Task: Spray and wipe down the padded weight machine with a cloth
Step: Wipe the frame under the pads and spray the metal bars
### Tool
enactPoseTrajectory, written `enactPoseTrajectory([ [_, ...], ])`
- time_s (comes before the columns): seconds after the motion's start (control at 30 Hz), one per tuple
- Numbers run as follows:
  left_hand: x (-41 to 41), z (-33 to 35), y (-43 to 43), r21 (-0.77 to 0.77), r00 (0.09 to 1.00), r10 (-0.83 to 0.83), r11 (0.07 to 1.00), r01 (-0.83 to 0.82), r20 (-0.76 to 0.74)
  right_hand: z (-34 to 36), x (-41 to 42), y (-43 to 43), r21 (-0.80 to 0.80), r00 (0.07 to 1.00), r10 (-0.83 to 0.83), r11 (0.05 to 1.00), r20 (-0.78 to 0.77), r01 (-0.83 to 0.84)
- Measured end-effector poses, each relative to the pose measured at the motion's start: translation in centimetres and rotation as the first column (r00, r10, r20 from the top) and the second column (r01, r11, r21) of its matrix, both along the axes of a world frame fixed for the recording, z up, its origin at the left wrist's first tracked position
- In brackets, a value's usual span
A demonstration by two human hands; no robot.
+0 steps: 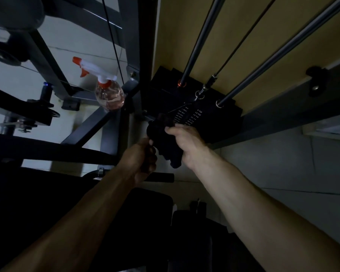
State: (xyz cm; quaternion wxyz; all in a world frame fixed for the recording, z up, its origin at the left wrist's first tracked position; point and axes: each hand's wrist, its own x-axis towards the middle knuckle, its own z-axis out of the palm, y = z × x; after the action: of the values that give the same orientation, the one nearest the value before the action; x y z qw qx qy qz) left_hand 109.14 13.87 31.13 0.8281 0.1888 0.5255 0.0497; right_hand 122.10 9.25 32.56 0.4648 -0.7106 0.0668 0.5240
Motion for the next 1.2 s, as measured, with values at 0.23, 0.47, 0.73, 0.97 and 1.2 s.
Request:
enactPoseTrajectory([
  [0.23, 1.1, 1.4, 1.1, -0.159, 0.999, -0.002, 0.987, 0.010, 0.054, 1.0, -0.1, -1.5, 0.166, 0.968, -0.055, 0.981, -0.247, 0.098],
  [0.47, 1.4, 0.8, 0.2, 0.544, 0.899, -0.218, 0.734, 0.407, -0.380, 0.1, -0.2, -1.3, 0.116, 0.992, -0.117, 0.986, -0.047, 0.122],
  [0.73, -0.1, 1.3, 2.0, 0.829, 0.829, -0.251, 0.137, 0.542, -0.500, 0.9, -0.6, -2.1, 0.150, 0.978, -0.028, 0.989, 0.207, -0.003],
  [0.97, 0.6, 1.1, 2.2, 0.688, 0.914, -0.298, 0.603, 0.404, -0.276, 0.7, 0.0, -1.5, 0.129, 0.936, 0.074, 0.984, 0.345, -0.126],
  [1.2, -1.2, 1.0, 3.2, 0.788, 0.800, -0.272, 0.180, 0.589, -0.535, 0.8, -0.4, -2.3, 0.115, 0.710, 0.201, 0.922, 0.675, -0.370],
])
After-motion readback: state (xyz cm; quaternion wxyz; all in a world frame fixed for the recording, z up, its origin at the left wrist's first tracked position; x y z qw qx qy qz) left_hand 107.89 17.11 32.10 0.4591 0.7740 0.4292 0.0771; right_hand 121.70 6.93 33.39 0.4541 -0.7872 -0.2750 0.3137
